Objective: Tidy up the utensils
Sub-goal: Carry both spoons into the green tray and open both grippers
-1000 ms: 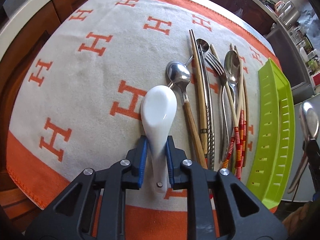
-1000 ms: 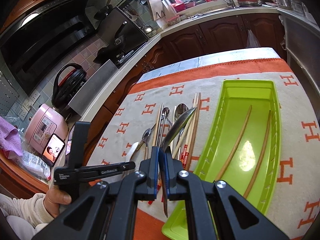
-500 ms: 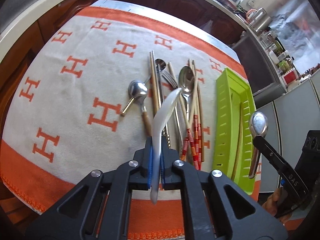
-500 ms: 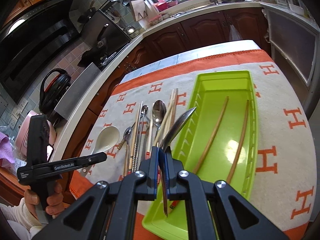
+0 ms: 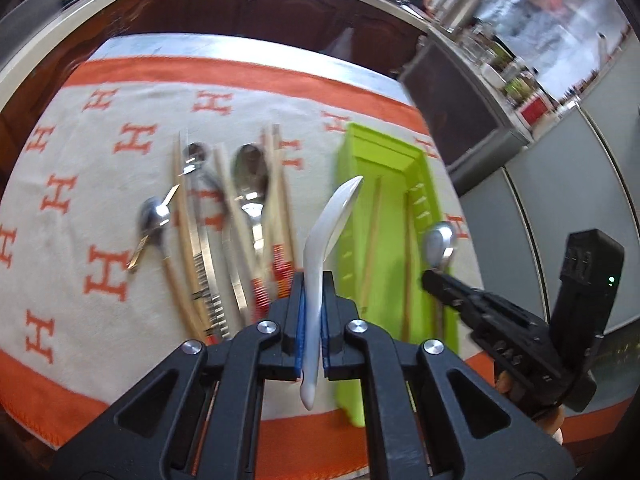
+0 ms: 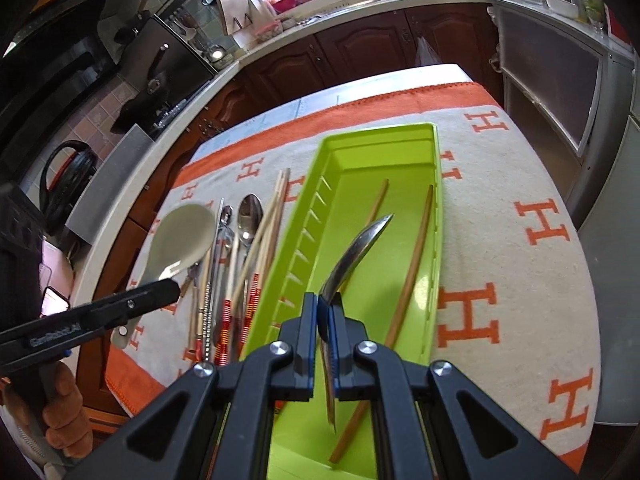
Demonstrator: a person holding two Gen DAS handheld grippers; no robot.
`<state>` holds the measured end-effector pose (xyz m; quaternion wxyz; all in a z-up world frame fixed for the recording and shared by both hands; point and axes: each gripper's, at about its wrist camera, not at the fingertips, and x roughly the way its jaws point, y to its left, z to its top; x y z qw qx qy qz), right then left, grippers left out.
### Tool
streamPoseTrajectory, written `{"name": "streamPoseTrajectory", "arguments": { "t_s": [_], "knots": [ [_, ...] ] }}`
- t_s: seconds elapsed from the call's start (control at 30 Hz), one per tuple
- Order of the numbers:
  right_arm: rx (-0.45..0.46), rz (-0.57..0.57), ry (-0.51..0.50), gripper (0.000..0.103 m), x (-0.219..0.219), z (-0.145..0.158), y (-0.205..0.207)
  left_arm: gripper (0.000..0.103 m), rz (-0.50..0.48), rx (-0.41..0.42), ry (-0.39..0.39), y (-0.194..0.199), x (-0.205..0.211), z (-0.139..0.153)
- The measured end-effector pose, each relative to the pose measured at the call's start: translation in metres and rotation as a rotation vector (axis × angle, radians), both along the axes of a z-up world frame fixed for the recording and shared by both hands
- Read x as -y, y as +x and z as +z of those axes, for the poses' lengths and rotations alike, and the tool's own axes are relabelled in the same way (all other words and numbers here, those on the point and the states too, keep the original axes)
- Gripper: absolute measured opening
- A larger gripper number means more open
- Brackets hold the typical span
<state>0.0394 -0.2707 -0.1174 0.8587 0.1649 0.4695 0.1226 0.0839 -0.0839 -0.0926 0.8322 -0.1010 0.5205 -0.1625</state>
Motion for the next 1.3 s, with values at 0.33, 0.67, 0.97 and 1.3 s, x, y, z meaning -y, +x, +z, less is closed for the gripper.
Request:
{"name": "streamPoseTrajectory", "arguments": {
  "t_s": [0.33,0.67,0.97,1.3],
  "knots": [
    [-0.084,0.028,0.006,0.005,-0.002,-0.017,0.001,0.004,-0.049,-0.036,0.028,0.024,0.069,-0.017],
    [-0.142,0.113,0.083,0.017,-0.018,-0.023,-0.022,0.004,-0.012,-0.054,0.070,0.043,0.077,-0.039],
    [-0.095,0.033,0.062,0.026,0.002,0.001,-0.052,0.004,-0.034,-0.068,0.087,0.043,0.080,-0.041],
    [-0.092,0.003,0.083,0.026,0.002,0.007,-0.058,0.016,-0.072,-0.008,0.150,0.008,0.056,-0.010]
  ]
}}
